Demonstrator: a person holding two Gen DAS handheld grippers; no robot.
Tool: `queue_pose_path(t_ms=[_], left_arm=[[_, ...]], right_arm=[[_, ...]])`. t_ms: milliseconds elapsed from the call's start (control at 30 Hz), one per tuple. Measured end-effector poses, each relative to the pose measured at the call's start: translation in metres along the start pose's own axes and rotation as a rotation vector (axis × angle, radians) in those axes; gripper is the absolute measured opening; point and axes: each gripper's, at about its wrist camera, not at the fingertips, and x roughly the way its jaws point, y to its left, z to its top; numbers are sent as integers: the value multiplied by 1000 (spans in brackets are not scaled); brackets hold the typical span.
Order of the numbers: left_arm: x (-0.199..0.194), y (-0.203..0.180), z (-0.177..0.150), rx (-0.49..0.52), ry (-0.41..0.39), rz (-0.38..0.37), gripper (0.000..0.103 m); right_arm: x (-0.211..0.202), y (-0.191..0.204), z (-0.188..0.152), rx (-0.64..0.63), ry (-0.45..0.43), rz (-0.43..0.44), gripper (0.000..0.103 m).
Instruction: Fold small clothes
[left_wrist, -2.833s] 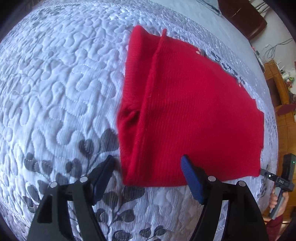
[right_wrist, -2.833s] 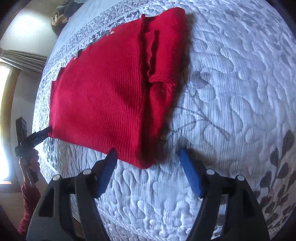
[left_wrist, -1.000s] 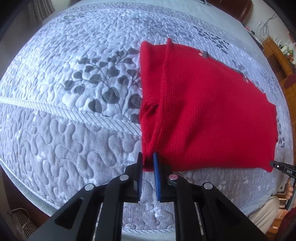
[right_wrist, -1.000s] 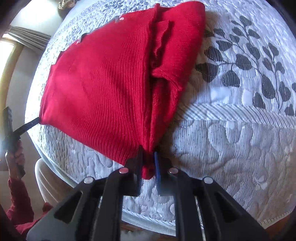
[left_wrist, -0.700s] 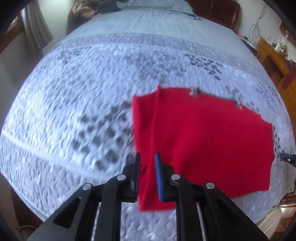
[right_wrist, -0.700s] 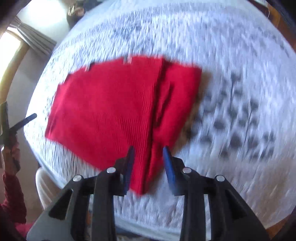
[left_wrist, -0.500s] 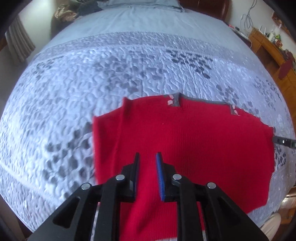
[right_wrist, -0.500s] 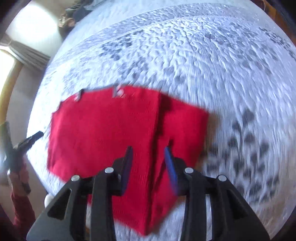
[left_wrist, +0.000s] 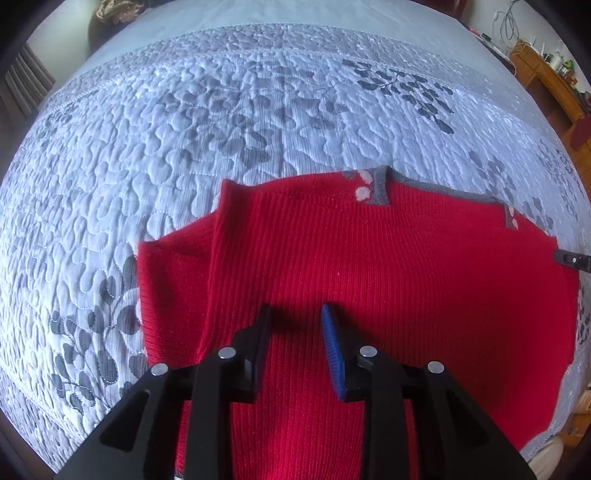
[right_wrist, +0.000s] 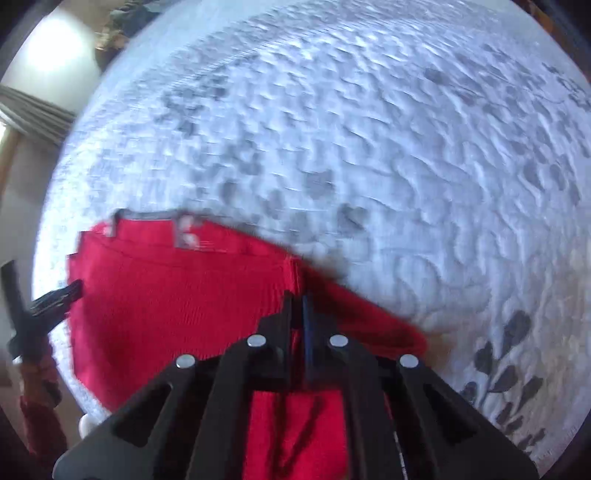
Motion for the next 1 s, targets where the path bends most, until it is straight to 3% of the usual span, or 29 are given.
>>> queue_pose_path(t_ms=[167, 233, 333, 433, 533, 733, 867, 1000], left_arm=[[-1, -2, -2, 2, -6, 21, 30], [-9, -5, -5, -4, -5, 47, 29], [-32, -15, -16, 10, -41, 46, 31], [-55, -28, -34, 15, -69, 0, 49], [-64, -42, -50, 43, -88, 6, 52], [-42, -43, -63, 39, -36, 26, 53], [-34, -31, -64, 0, -40, -3, 64], [-26, -29, -64, 29, -51, 3, 72]], right_arm=[[-4, 2, -6, -4, -27, -5, 7], [-16, 1, -14, 12, -42, -2, 22], [-47, 3, -38, 3, -83, 4, 27], [-65, 4, -68, -2, -83, -10, 52], [-77, -2, -107, 18, -61, -1, 57], [-62, -15, -151, 93, -12, 51, 63], [-46, -17, -162, 134, -1, 93, 64], [-42, -11, -165, 130, -22, 66, 67]])
